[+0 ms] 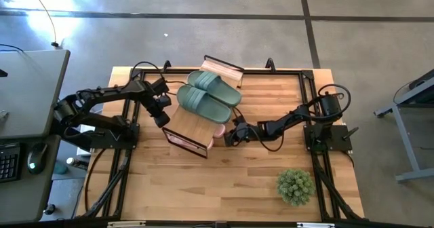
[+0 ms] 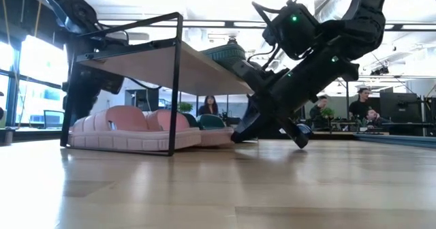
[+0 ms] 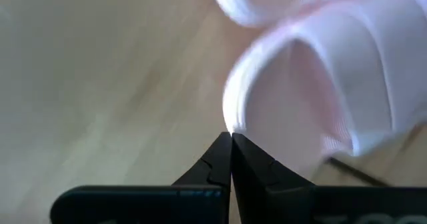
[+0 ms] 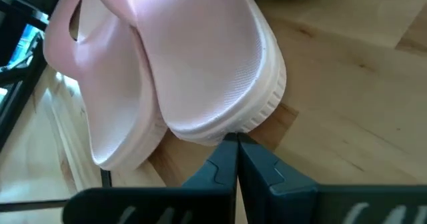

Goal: Pick and place slides into the shelf
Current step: Adjust the slides under the shelf

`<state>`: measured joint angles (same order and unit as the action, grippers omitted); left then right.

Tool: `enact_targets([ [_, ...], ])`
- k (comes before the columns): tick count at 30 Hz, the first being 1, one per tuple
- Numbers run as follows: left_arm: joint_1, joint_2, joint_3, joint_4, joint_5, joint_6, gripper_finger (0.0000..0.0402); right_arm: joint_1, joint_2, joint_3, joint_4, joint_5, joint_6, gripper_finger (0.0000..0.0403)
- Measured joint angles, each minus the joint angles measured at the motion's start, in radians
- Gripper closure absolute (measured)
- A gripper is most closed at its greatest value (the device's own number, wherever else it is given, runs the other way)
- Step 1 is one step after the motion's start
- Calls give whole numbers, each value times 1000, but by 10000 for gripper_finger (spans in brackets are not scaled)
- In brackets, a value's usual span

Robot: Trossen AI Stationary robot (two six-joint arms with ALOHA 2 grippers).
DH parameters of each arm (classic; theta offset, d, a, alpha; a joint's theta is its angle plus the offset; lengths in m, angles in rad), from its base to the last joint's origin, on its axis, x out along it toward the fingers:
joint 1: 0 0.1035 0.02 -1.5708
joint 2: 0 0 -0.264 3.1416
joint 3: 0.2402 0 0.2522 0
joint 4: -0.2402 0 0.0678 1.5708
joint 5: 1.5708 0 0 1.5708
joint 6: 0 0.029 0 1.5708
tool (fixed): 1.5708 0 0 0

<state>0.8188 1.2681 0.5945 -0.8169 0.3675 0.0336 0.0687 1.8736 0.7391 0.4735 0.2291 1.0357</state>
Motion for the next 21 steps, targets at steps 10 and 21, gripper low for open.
enact_targets([
  [10, -1, -35, -7, -183, -81, 9, 402, 24, 0, 0, -15, 22, 2, 403],
  [21, -89, -35, -113, 59, 33, -128, 401, 23, 0, 0, 0, 30, -4, 403],
])
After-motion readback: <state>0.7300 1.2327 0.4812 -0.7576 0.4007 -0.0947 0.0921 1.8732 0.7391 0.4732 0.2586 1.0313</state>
